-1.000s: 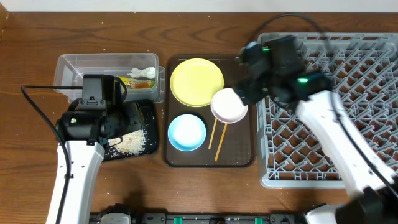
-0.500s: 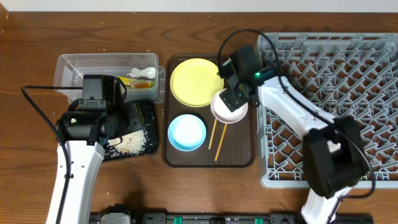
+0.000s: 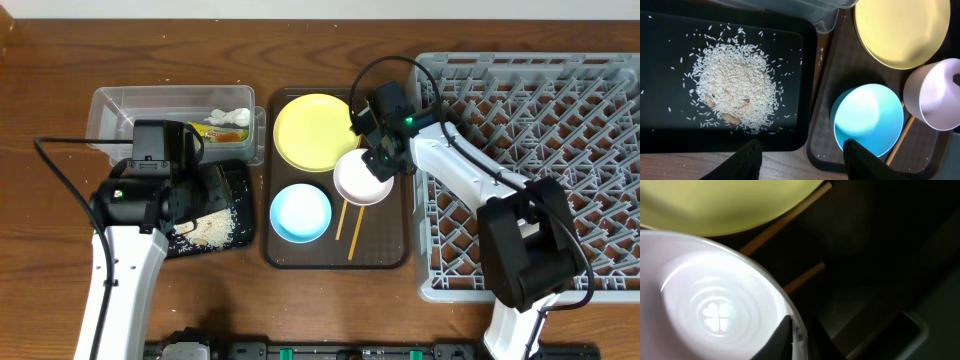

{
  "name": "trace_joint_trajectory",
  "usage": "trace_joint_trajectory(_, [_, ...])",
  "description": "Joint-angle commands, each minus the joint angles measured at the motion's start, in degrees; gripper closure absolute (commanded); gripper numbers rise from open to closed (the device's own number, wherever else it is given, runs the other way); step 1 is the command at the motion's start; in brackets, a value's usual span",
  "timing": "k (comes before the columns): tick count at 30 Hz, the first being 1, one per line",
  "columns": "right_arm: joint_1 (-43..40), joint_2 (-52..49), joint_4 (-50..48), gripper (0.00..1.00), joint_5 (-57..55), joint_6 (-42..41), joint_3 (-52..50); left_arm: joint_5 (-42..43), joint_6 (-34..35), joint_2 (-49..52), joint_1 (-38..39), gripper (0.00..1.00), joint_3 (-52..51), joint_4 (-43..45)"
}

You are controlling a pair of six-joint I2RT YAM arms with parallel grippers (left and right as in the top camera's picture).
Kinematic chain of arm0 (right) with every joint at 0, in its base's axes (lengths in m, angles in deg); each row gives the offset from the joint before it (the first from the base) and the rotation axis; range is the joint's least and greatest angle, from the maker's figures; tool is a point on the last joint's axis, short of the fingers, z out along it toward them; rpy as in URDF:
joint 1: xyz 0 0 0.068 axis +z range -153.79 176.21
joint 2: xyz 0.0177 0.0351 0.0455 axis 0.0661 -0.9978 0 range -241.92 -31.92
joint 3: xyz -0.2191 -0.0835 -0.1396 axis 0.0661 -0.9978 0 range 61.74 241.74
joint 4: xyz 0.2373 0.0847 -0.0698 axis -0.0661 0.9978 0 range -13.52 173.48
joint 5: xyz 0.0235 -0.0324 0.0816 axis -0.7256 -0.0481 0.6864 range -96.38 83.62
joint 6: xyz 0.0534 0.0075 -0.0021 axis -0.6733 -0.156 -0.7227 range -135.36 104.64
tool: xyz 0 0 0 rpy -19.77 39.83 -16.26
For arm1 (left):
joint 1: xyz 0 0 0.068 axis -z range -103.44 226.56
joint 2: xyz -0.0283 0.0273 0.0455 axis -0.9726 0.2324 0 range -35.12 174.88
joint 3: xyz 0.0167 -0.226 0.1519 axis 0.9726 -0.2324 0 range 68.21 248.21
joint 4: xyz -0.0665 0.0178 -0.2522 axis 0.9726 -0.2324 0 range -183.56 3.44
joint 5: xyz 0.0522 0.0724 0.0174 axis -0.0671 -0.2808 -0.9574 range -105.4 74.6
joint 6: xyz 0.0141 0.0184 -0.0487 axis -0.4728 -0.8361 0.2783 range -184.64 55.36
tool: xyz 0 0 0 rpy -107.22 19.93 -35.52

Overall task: Sort waste into correct bins and load items into the dishwasher rack
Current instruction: 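Reach the right gripper to the pink bowl and grasp its rim, then carry the pink bowl into the rack's back-left corner and release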

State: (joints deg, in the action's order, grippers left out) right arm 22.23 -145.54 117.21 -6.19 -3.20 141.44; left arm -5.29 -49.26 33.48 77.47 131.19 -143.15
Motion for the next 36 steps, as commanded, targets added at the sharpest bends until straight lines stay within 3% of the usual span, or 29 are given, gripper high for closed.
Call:
trace_joint_trajectory(1, [0.5,2.1,-0.1,0.98,-1.6,-1.4,0.5,-0.7,-0.3,0.3,-0.2,0.45,-0.1,-0.2])
trace_joint_trajectory(12, [-0.2,10.8,0.3,0.99,-9.6,-6.6,0.5,-0.7,-0.3,0.3,-0.2,0.44,-0.1,-0.2])
trace_joint_trajectory(16, [-0.8,17.6,-2.4,0.99,-21.4,-12.8,0.5,-0.7,-0.3,0.3,-0.2,0.44,-0.1,-0.2])
trace_joint_trajectory(20, [-0.9,22.9,-6.9,0.99,-33.6,-13.3,0.5,-0.7,-0.3,0.3,-0.2,0.44,-0.1,-0.2])
trace_joint_trajectory(26, [-2.5,23.1,-17.0,0.99,-54.7,-8.4,0.5,-0.7,-0.3,0.3,-0.2,0.44,-0.1,-0.2])
trace_joint_trajectory(31, [-6.6,18.5,-25.7,0.99,-62.4,-1.2,0.5,-0.7,-0.3,0.3,-0.2,0.44,-0.1,-0.2])
trace_joint_trajectory(36, [-9.3,12.6,-27.7,0.99,-66.4,0.8,0.5,-0.7,-0.3,0.3,-0.2,0.44,-0.1,-0.2])
